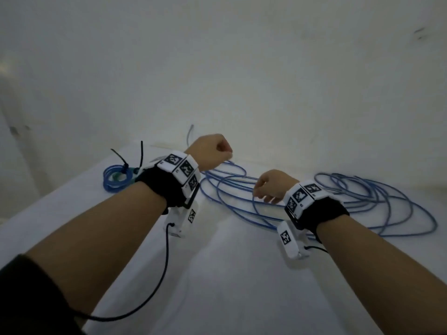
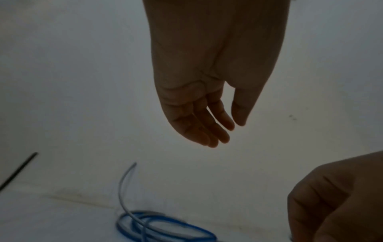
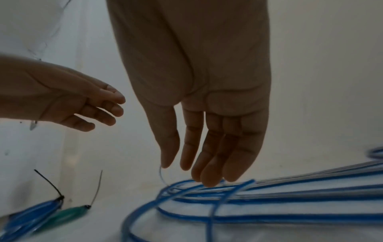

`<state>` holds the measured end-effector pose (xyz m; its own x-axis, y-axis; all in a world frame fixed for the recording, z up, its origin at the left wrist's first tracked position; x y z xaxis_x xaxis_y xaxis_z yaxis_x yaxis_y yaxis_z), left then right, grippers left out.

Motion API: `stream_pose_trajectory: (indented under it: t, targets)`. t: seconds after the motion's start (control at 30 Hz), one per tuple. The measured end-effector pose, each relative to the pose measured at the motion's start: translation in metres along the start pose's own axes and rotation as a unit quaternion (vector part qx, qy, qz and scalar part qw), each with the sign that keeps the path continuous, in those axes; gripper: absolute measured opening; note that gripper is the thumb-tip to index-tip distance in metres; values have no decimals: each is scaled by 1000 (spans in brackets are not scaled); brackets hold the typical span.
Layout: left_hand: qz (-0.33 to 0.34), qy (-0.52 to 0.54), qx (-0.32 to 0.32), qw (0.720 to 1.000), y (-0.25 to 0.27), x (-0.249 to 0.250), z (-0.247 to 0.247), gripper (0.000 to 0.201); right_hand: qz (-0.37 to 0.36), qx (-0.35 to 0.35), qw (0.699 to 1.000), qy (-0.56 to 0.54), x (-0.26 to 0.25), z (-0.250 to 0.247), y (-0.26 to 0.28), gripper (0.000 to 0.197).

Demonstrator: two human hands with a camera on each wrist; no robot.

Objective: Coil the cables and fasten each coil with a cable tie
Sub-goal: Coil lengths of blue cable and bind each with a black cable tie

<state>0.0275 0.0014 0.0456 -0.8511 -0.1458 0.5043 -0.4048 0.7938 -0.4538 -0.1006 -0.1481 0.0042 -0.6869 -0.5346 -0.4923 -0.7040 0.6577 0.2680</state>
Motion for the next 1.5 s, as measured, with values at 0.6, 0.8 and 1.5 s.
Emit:
stream_pose_trajectory:
  t: [0.6, 0.8, 1.5]
  targets:
    - [2, -173, -331, 927, 18, 14, 90, 30, -139, 4, 976, 169, 80, -4, 22, 4]
    - [-1, -132, -194, 972, 9, -5, 77, 25, -165, 89, 980, -67, 88, -30, 16, 9]
    - [-8, 311, -136, 941, 16, 29, 65, 15, -144, 391, 848, -328, 55, -50, 11, 16]
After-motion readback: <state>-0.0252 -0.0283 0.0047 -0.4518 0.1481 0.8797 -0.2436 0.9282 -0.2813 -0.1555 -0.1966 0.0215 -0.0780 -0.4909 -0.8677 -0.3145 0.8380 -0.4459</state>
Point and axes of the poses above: each hand's wrist, its own y-axis away from the middle knuckle, its own z-axis out of the palm, x = y × z, the point moved 1 cm from there along -y, towards the middle knuckle, and after that the axes turned 11 degrees about z, right-handed, at the moved point
